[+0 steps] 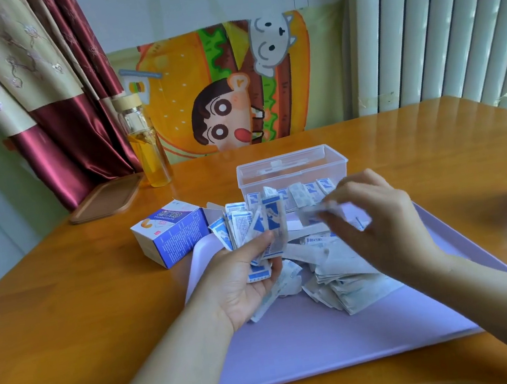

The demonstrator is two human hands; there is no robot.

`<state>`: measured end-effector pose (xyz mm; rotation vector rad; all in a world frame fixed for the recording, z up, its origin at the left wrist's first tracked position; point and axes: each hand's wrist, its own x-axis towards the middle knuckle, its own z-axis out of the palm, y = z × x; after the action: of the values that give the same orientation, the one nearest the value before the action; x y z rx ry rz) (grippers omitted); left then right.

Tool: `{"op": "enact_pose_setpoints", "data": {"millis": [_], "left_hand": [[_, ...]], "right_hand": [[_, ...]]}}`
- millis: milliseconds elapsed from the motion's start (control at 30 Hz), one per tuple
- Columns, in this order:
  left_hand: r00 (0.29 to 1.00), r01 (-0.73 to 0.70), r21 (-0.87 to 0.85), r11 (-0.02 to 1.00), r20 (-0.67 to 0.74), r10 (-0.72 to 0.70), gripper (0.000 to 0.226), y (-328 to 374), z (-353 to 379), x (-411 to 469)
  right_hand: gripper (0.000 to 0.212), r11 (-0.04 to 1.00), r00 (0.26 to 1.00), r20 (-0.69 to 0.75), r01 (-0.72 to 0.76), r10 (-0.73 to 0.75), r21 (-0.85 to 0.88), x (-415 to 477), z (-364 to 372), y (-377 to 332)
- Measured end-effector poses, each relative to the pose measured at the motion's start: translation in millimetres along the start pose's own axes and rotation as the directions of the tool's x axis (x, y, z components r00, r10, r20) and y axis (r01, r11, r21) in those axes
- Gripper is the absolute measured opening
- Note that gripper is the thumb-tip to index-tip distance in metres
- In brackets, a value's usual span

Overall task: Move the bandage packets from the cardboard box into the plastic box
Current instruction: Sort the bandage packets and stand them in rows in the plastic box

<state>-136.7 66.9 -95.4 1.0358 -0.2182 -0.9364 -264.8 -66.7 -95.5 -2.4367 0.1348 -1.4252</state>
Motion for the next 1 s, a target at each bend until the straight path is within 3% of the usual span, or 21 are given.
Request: {"op": "enact_pose_setpoints", "data": {"millis": [33,67,100,133,167,200,333,433,500,600,767,1000], "left_hand": [[1.000,-0.019,0.005,1.000,-0.022,0.019,0.016,0,-1,1],[0.999,-0.035,0.015,0.999,-0.037,0.035,0.018,-1,-1,2],[0.998,-0.049,0.026,0.998,-0.043,0.050,0.020,-3,0,3],[0.997,-0.060,0.042,0.997,-0.038,0.062,0.024,-4,1,3],[0.997,-0.068,0.060,0.996,-0.025,0.070,0.026,-6,3,2],[0.997,-0.075,0.078,0.994,-0.007,0.076,0.027,-8,5,1],[0.994,-0.075,0.142,0.987,0.085,0.064,0.017,-12,10,-4],[0.972,0.076,0.133,0.988,0.212,-0.103,0.025,-9,9,-8],[0.932,0.187,0.066,0.980,0.303,-0.198,0.032,-4,9,-12],[0.915,0.248,-0.027,0.968,0.335,-0.225,0.039,-2,11,-13],[0.951,0.235,-0.021,0.972,0.211,-0.225,0.018,-11,10,-6],[0.981,0.112,0.036,0.993,0.155,-0.116,0.021,-12,4,2]], "right_hand": [[0.012,0.963,0.974,0.001,-0.225,0.227,0.148,4,0,-6],[0.013,0.818,0.892,0.093,-0.444,0.443,0.364,10,-1,-12],[0.014,0.581,0.774,0.259,-0.613,0.579,0.535,14,2,-15],[0.014,0.341,0.649,0.425,-0.724,0.631,0.599,15,5,-16],[0.013,0.187,0.555,0.538,-0.785,0.635,0.590,14,9,-18],[0.010,0.131,0.499,0.591,-0.822,0.634,0.554,11,14,-19],[0.013,0.121,0.432,0.604,-0.866,0.670,0.485,4,25,-21],[0.007,0.108,0.400,0.607,-0.882,0.687,0.459,7,26,-18],[0.004,0.156,0.388,0.601,-0.902,0.699,0.402,8,26,-17],[0.012,0.211,0.377,0.578,-0.918,0.724,0.334,10,25,-18],[0.011,0.301,0.445,0.540,-0.892,0.714,0.337,7,28,-17],[0.016,0.413,0.579,0.506,-0.814,0.639,0.410,7,18,-14]]}}
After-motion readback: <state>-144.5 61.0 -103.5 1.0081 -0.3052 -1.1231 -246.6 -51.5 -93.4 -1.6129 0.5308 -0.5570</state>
